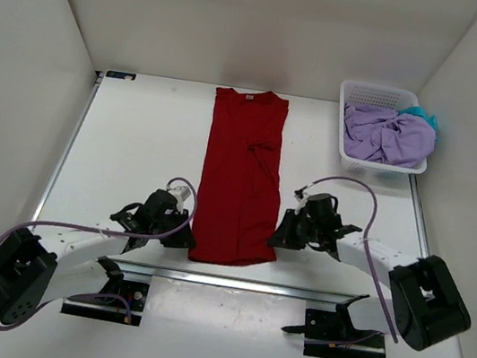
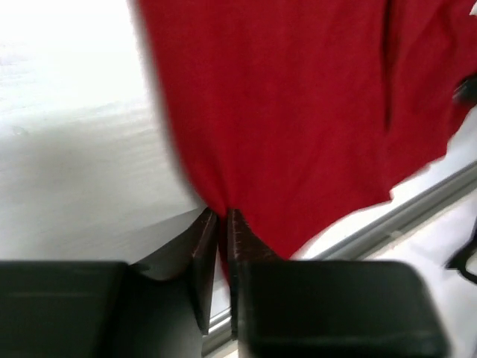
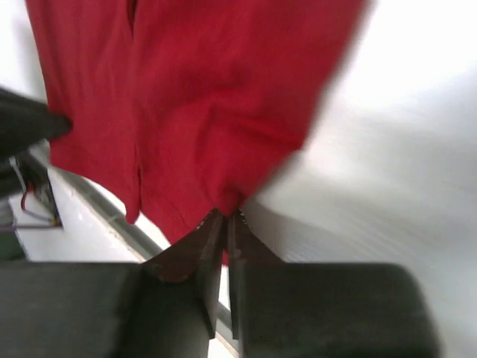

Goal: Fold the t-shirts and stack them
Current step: Rotate the tshirt 90 degrees, then grab the bottom of the folded rectangular tshirt with both arms

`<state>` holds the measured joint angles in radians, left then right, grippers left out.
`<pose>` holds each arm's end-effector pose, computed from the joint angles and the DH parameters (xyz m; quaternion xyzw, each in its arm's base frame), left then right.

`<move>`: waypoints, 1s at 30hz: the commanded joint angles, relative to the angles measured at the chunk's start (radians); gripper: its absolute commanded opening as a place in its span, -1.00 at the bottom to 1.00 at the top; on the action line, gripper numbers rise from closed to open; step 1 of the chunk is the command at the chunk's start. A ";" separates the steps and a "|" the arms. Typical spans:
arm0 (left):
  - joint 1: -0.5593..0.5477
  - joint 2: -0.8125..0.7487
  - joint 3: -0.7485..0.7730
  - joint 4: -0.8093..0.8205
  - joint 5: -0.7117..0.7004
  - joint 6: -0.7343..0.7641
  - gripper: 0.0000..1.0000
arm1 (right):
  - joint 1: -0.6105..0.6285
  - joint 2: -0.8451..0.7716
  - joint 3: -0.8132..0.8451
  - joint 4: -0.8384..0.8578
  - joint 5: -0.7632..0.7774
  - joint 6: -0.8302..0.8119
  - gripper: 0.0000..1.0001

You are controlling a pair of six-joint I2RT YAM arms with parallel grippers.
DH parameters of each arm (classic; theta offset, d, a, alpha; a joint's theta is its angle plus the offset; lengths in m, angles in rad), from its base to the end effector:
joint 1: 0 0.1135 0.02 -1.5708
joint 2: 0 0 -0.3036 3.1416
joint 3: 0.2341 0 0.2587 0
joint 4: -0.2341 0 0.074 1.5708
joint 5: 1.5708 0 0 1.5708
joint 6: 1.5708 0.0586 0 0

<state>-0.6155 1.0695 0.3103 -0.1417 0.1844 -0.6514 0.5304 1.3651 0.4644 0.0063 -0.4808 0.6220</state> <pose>0.1405 -0.1125 0.1469 0.0134 0.9408 -0.2638 0.2124 0.1935 0.1449 0.1525 -0.0370 0.9189 0.3639 0.1478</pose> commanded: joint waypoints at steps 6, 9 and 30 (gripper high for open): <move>0.089 -0.068 -0.031 -0.062 0.069 0.024 -0.12 | -0.053 -0.139 -0.027 -0.137 0.005 -0.097 -0.19; 0.044 -0.051 -0.043 -0.052 0.084 0.015 0.03 | -0.046 -0.159 -0.079 -0.120 0.021 -0.064 -0.19; -0.046 -0.089 -0.119 -0.029 0.156 -0.050 -0.72 | 0.028 -0.290 -0.225 -0.103 0.014 0.061 -0.84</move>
<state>-0.6434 0.9752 0.2127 -0.1139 0.3302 -0.7109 0.5430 1.0874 0.2546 -0.0586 -0.4946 0.6754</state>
